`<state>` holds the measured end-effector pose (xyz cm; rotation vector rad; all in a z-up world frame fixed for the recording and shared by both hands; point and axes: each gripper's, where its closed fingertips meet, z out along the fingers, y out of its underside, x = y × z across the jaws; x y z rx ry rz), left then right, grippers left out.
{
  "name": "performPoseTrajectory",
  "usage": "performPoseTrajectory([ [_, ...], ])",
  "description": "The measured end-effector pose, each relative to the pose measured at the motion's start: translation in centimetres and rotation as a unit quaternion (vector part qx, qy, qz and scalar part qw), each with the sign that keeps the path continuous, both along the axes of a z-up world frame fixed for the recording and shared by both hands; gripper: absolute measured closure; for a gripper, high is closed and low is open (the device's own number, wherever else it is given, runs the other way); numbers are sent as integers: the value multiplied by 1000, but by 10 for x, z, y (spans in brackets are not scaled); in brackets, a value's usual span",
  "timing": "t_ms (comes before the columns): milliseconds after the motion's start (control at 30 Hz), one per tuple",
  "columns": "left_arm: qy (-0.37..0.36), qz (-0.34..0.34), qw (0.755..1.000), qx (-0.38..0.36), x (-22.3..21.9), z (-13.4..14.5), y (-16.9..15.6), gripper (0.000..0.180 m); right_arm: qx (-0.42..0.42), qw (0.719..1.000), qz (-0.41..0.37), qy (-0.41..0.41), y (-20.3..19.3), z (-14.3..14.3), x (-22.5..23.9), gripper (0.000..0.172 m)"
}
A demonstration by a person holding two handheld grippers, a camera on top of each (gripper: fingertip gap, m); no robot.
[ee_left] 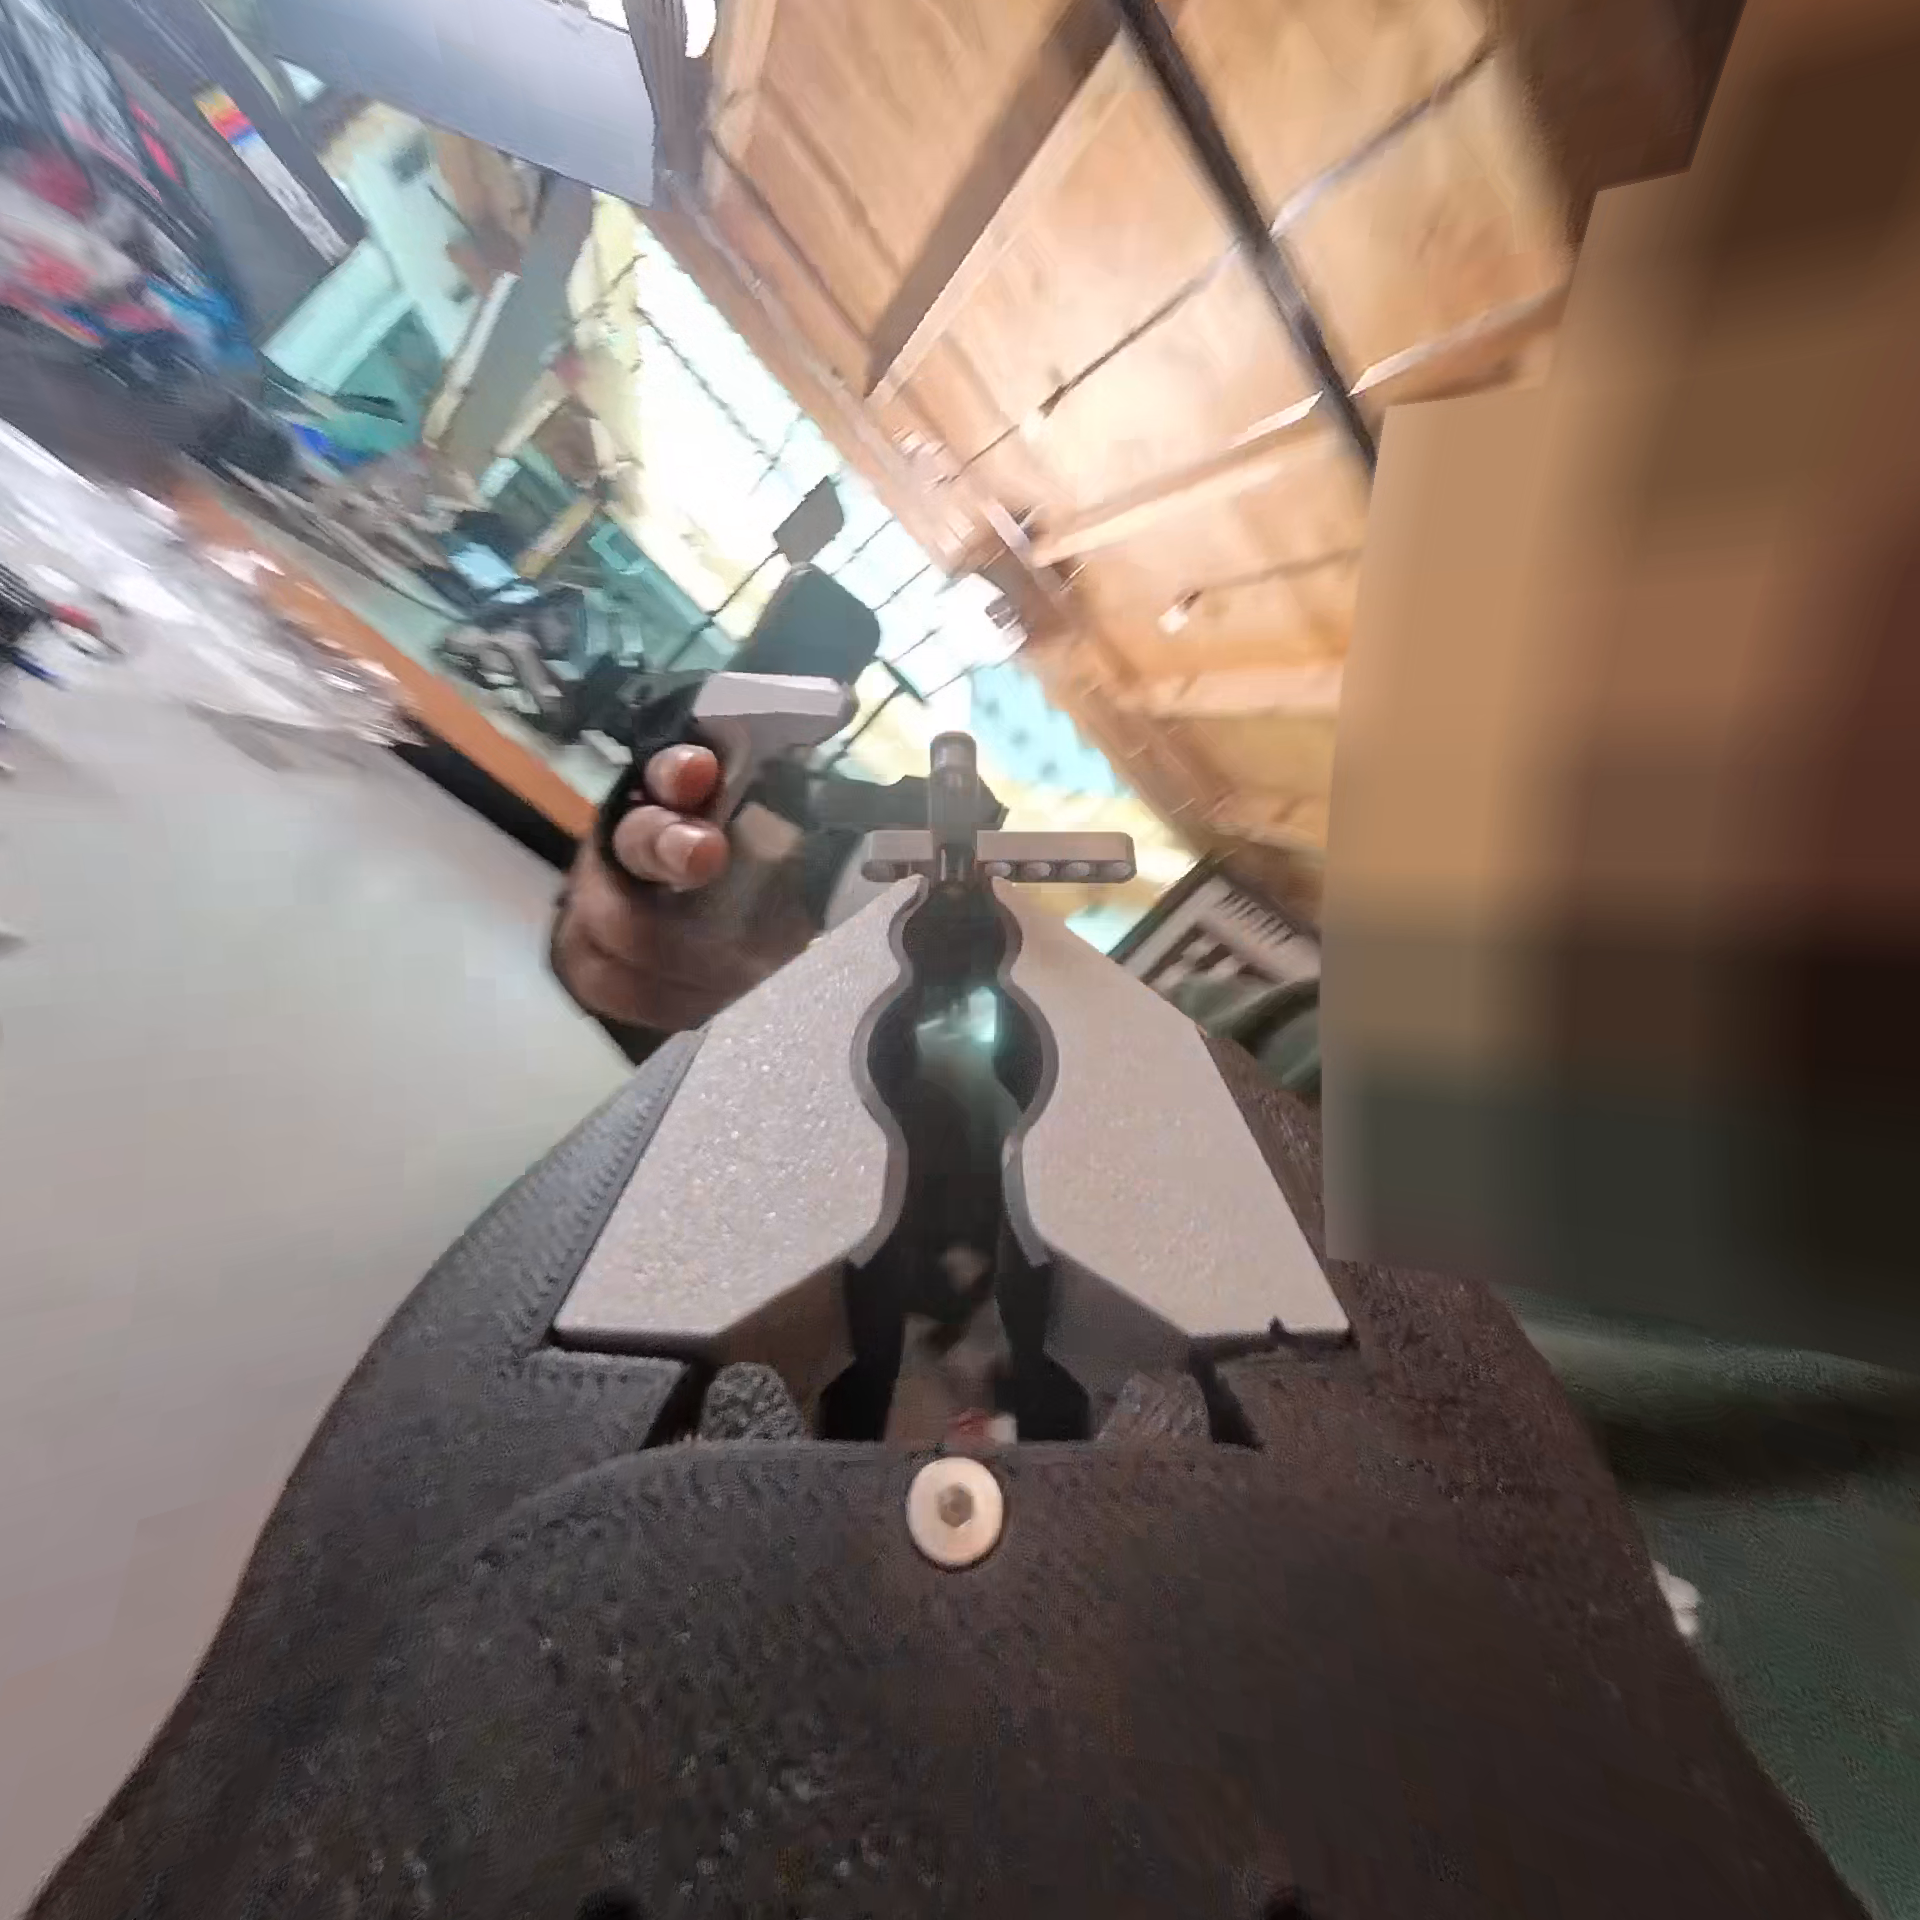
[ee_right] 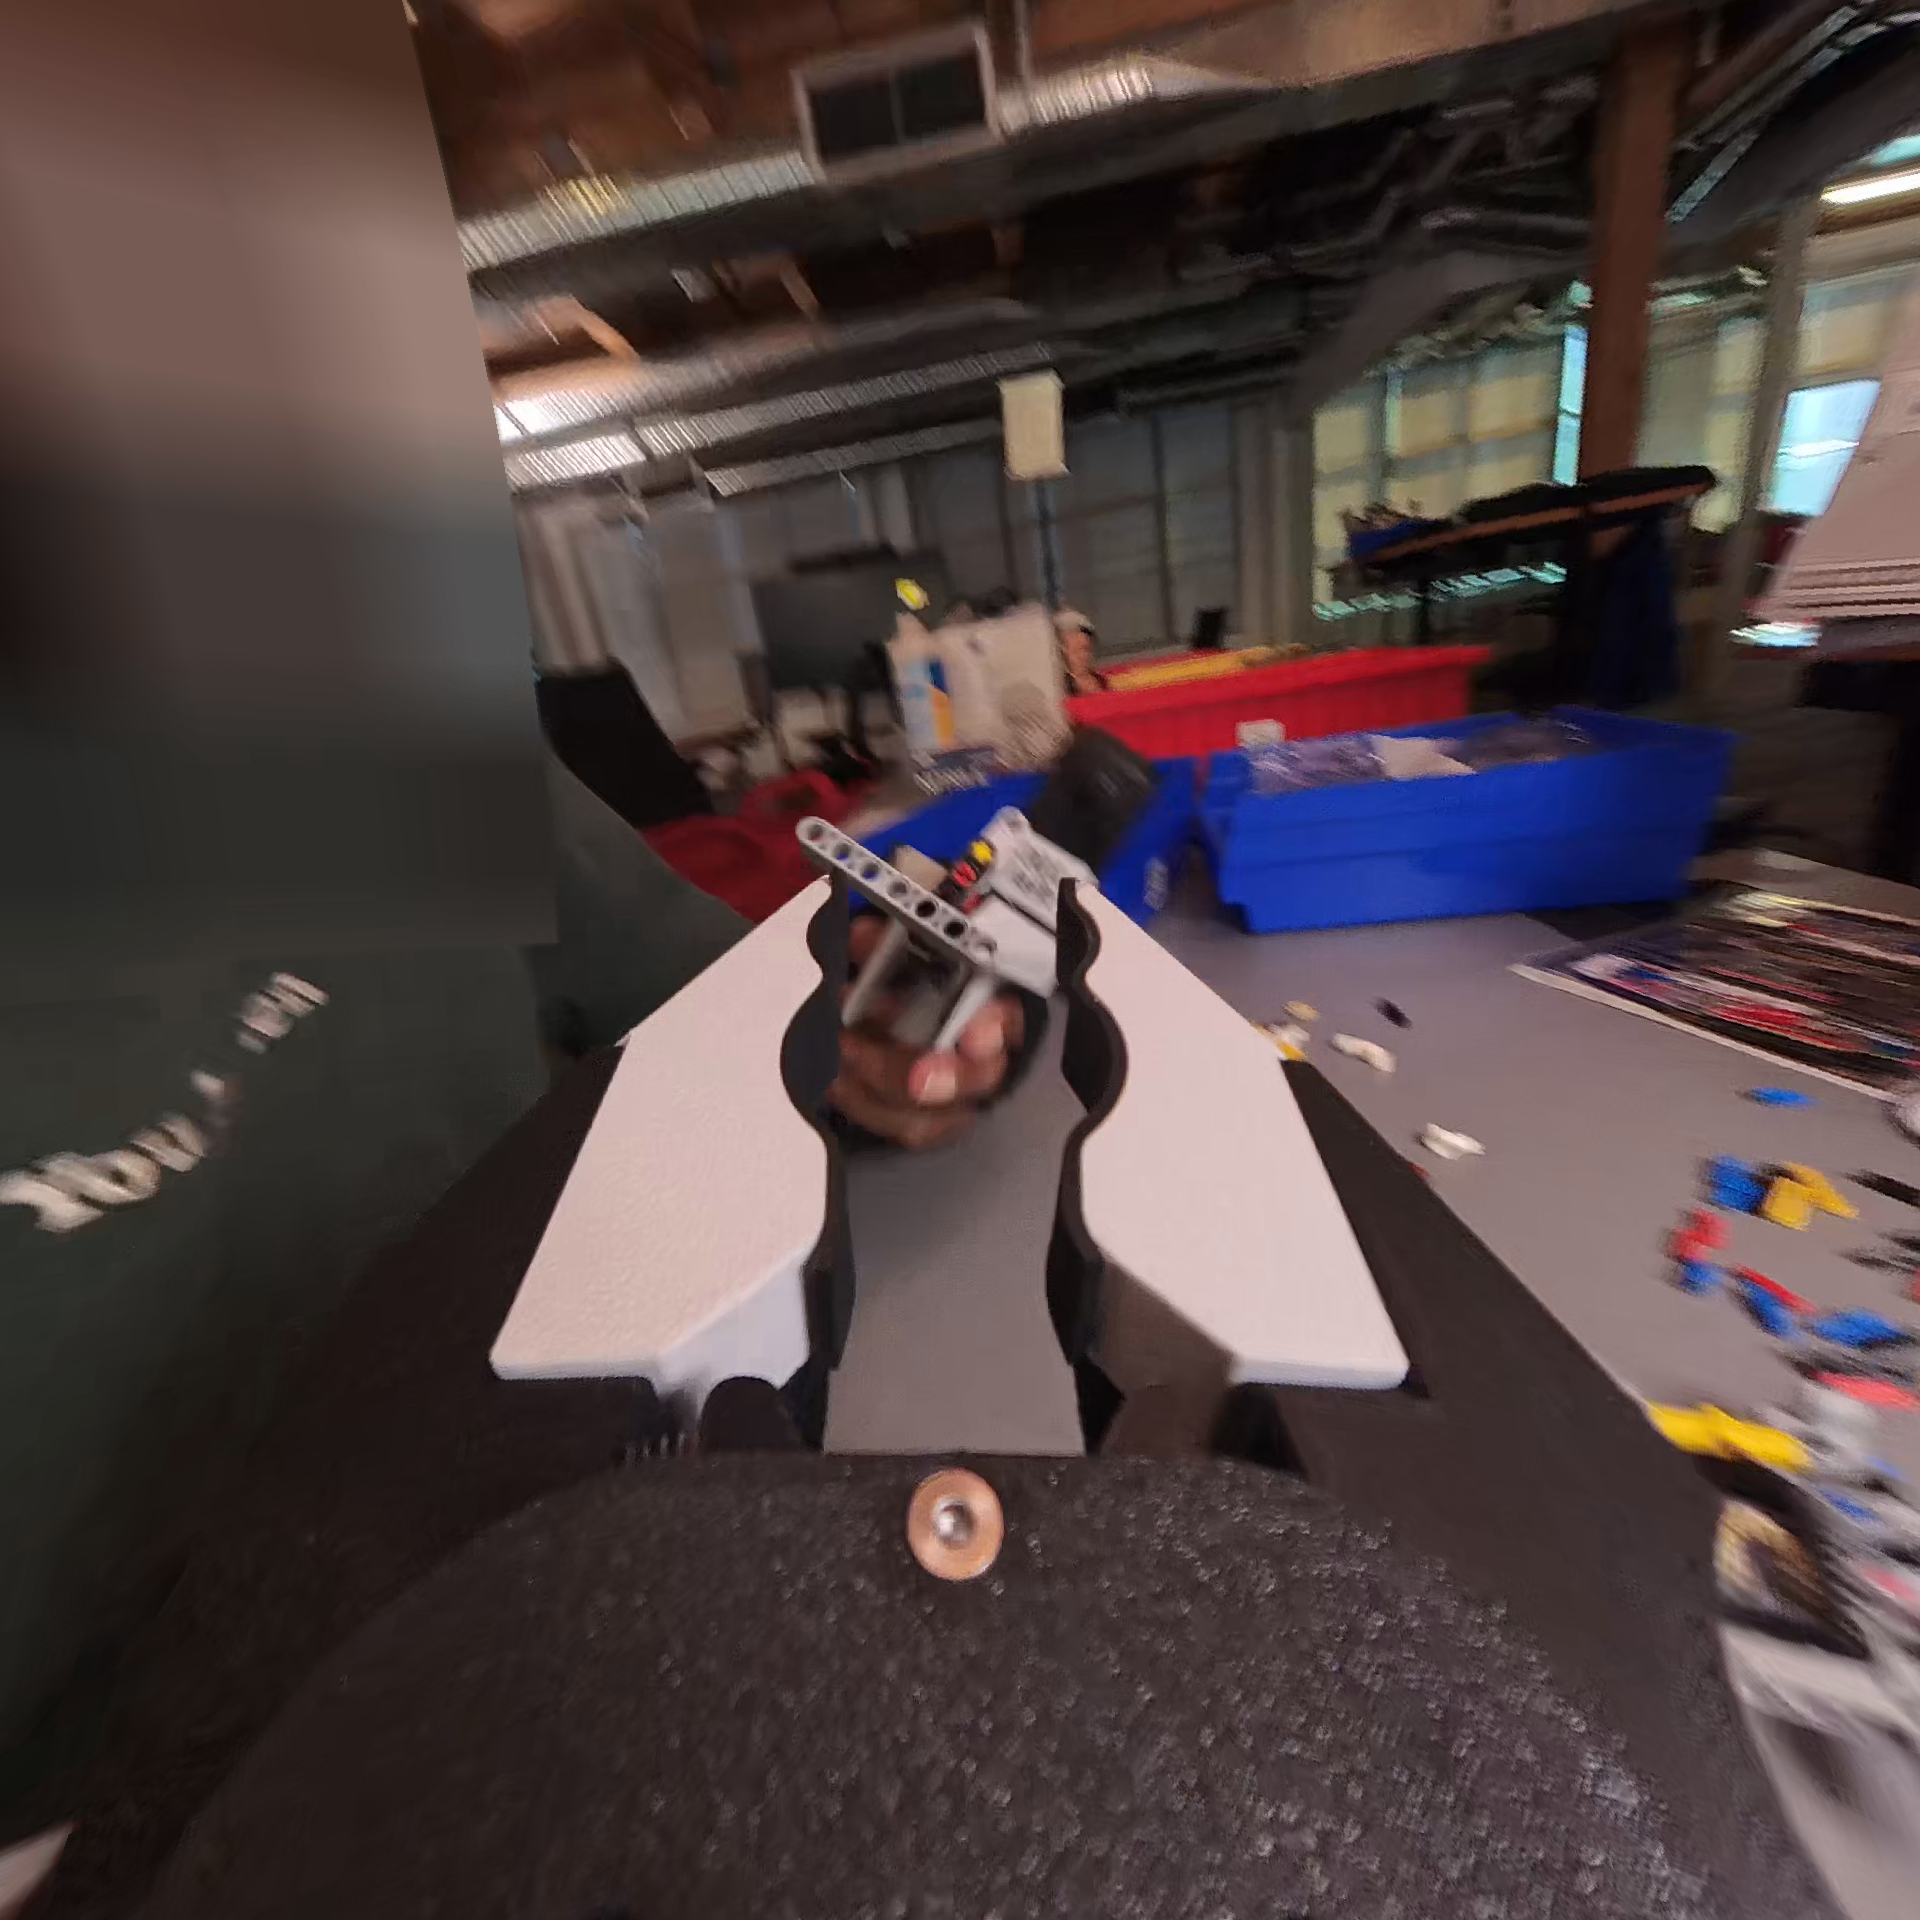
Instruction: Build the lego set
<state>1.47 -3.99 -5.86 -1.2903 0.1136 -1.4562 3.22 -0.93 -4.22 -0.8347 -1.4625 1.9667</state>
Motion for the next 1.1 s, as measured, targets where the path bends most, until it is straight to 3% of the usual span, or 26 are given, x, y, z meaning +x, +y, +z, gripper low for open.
performPoseTrajectory([
  [100, 167, 64, 981, 74, -7, -10, -1, 175, 99, 992, -54, -54, 2, -31, -4, 134],
  [200, 277, 90, 950, 116, -10, -26, -1, 175, 131, 985, -44, -103, -13, -51, -3, 129],
  [367, 371, 76, 914, 145, 1, -47, -4, 175, 92, 986, -38, -135, -22, -48, -7, 130],
  [433, 400, 75, 903, 139, 6, -56, -2, 175, 120, 984, -52, -123, -26, -48, -7, 140],
  [533, 424, 68, 893, 135, 12, -66, 0, 175, 165, 976, -49, -132, -39, -59, -8, 142],
  [733, 458, 69, 876, 133, 17, -77, 2, 174, 167, 972, -52, -156, -40, -75, -15, 166],
  [967, 452, 134, 877, 96, 1, -75, 16, 129, 167, 971, -79, -153, -31, -79, -22, 166],
  [1100, 457, 163, 871, 77, -7, -76, 23, 121, 176, 967, -123, -140, -15, -81, -27, 166],
])
